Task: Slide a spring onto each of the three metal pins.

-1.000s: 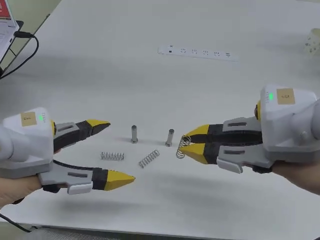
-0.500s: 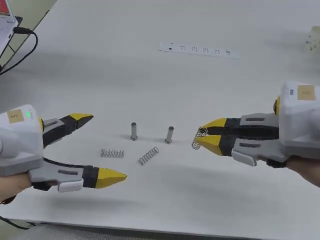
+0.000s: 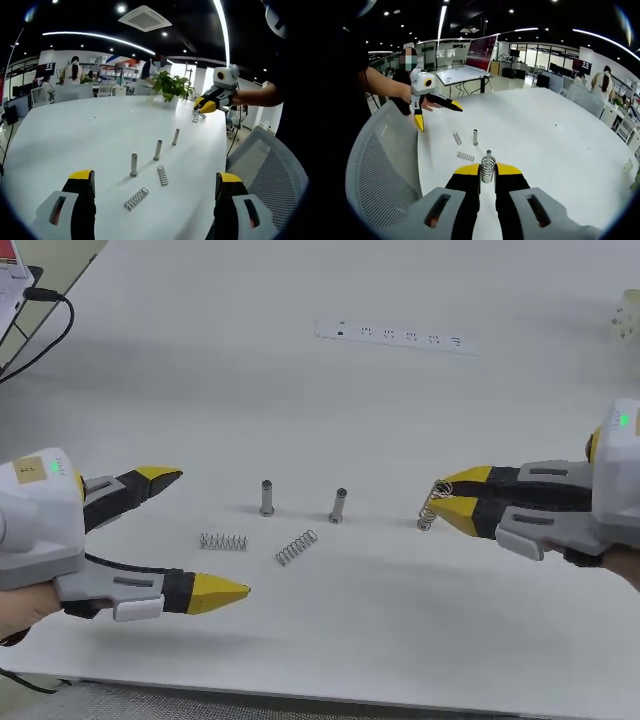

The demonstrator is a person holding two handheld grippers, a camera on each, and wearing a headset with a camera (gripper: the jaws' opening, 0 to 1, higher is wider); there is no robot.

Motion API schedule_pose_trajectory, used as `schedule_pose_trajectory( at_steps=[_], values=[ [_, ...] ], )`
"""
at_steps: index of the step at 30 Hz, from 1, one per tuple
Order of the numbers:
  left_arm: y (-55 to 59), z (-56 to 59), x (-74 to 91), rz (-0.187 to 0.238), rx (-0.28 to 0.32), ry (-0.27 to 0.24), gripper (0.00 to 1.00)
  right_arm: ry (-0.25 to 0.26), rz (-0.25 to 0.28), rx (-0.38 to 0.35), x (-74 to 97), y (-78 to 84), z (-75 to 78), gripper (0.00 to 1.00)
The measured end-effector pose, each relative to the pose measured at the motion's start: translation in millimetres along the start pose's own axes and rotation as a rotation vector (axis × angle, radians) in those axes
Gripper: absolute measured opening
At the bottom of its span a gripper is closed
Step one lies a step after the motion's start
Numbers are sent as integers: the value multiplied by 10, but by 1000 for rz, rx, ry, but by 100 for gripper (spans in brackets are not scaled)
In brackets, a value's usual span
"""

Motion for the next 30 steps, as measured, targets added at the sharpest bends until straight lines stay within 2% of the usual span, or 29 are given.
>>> schedule_pose_trajectory(
  at_steps=[12,20,30],
  values=[
    [-13,-7,-11,1,-19,-3,98,101,-16,-37,2,47,278,8],
    [-42,-11,-3,0,-14,-12,98,137,-17,-97,-38,85,404,8],
    [-46,-20,11,8,-1,-29,98,158,-9,-124,-45,92,480,8]
  ],
)
Point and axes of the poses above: the centre of the closed fingertips' face, and the gripper's own axes: x roughly backward along the fingers, z roughly to its right, y roughly out of its underside, the point moved 9 cm from there along x, roughly backward along the fingers, and after that the axes turned 7 degrees about y, right-handed, at the moved point
